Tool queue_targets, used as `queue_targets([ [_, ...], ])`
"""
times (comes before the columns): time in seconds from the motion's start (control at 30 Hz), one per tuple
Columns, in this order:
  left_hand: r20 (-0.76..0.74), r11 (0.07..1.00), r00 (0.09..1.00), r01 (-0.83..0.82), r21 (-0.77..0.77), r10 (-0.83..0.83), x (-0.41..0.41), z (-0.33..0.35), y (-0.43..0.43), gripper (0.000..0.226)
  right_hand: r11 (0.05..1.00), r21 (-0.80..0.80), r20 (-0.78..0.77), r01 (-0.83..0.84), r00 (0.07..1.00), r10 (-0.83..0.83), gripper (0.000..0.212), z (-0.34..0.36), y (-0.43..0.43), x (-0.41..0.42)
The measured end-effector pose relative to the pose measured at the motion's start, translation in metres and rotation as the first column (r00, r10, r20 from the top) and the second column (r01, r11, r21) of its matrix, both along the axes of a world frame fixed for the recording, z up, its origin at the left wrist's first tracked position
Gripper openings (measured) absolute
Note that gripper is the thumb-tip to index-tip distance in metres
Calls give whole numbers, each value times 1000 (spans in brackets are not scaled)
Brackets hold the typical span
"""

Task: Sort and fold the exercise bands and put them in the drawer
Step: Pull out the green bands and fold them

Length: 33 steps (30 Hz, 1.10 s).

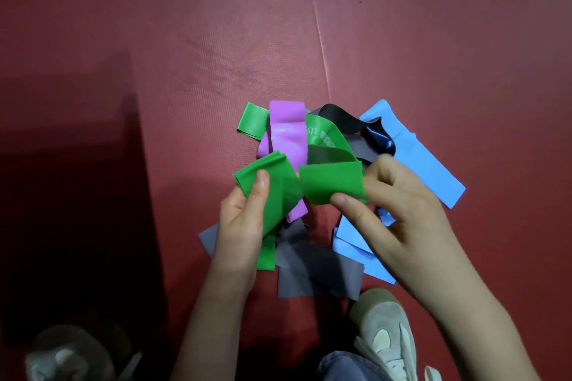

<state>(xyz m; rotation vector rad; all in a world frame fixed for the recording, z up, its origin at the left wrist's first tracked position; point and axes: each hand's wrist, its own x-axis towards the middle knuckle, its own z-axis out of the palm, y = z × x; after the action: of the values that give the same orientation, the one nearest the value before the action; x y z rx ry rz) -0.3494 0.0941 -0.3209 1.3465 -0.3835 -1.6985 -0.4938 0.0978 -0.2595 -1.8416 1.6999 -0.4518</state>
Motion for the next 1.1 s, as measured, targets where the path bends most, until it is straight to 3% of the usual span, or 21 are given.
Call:
queue_targets([
  [0.07,-5,1000,1000,-1,7,1,-1,2,0,29,997,-78,-49,11,999,-15,36,-1,-2,3],
  [0.1,-10,1000,1000,-3,11,3,-2,2,-1,29,997,-75,17,10,1000,-8,35,-1,-3,6],
  [0.2,-33,999,999,-6,41,8,-3,4,-1,24,991,133,456,-6,888,-56,15,-5,-6,21],
  [0.23,-45,998,999,-4,62,7,-4,3,-1,30,981,196,519,11,847,-113,9,-8,-7,27],
  [0.3,-76,995,997,-8,95,15,-4,2,-1,41,972,228,496,57,852,-167,5,-18,-6,36],
  [0.4,-126,991,991,-19,133,36,-5,2,-1,47,990,67,314,124,939,-139,16,-29,-4,40],
  [0.5,-181,989,983,-15,149,43,-6,2,0,36,982,-22,348,188,922,-169,28,-36,-3,40],
  [0.63,-228,988,971,-33,150,67,-4,1,-2,33,951,221,401,218,869,-292,36,-44,-5,46],
  [0.77,-259,991,965,-14,132,48,-3,1,0,42,898,353,467,262,783,-412,14,-50,-7,55],
  [0.9,-309,992,951,9,127,31,-4,1,0,50,866,412,590,282,642,-490,17,-53,-9,56],
  [1.0,-320,993,947,44,108,-7,-3,2,1,58,876,382,609,293,633,-478,11,-56,-8,57],
  [1.1,-188,996,982,40,76,-25,-5,-2,3,31,884,351,601,309,650,-466,9,-58,-6,59],
])
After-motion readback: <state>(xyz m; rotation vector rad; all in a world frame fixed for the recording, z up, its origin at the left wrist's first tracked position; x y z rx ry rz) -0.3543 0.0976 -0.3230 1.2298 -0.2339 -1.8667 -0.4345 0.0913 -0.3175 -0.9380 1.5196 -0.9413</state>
